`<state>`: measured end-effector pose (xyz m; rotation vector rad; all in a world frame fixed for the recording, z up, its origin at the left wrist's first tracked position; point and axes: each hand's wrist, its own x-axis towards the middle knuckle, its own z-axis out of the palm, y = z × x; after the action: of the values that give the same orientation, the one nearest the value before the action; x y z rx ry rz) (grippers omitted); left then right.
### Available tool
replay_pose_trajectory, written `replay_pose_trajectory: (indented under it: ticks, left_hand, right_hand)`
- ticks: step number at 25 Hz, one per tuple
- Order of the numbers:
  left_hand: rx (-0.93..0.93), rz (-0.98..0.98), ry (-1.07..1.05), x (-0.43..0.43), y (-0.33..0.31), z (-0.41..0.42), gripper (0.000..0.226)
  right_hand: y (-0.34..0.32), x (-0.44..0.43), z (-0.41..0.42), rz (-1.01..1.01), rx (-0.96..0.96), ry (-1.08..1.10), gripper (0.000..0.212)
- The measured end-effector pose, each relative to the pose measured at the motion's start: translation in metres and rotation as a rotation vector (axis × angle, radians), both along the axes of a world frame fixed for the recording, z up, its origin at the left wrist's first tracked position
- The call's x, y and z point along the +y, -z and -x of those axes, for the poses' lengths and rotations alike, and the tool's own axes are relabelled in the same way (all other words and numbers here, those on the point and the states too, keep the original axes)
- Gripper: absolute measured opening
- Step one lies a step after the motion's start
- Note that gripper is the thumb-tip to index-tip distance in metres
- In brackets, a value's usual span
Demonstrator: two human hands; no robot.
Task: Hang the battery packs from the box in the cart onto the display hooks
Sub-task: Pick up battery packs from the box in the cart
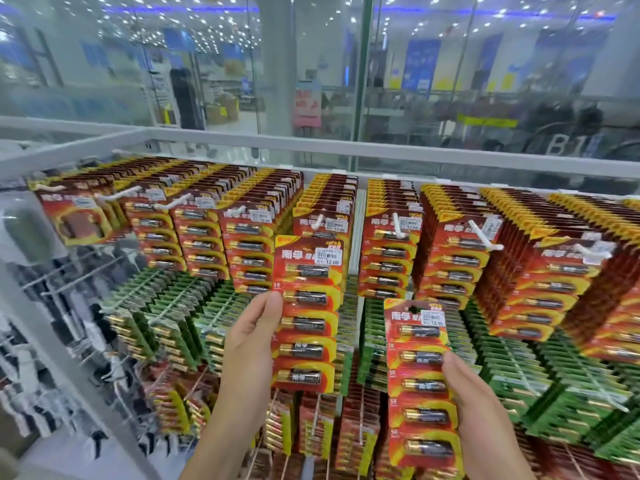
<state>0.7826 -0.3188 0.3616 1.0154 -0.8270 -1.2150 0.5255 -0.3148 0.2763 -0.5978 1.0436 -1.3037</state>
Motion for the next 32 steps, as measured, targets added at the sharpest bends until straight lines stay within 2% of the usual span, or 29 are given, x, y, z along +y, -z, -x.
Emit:
replay_pose_trajectory:
  ticks: [7, 16, 20, 24, 27, 32]
  left_hand:
    - [-0.034, 0.04, -0.015, -0.02, -0.016, 0.004, 0.026]
    - [0.038, 0.001, -0.038, -0.029, -0.003, 0.008, 0.024]
    - [-0.024, 0.003, -0.016, -0.055, -0.002, 0.012, 0.028]
    - [-0.071, -0.003, -0.032, -0.078, 0.002, 0.017, 0.029]
    - [-0.079, 0.01, -0.042, -0.083, 0.007, 0.019, 0.028]
    - [-0.082, 0.036, -0.074, -0.083, 0.011, 0.018, 0.027]
  right_hand:
    - [-0.004, -0.002, 0.002, -0.005, 0.032, 0.03, 0.092]
    - [-0.029, 0.012, 0.008, 0.076, -0.027, 0.043, 0.053]
    - [-0.058, 0.022, 0.011, 0.157, -0.002, 0.052, 0.043]
    - [-0.084, 0.018, 0.024, 0.25, 0.091, 0.165, 0.063]
    - [-0.095, 0.014, 0.031, 0.277, 0.143, 0.221, 0.092]
    - [-0.094, 0.008, 0.037, 0.287, 0.178, 0.257, 0.108]
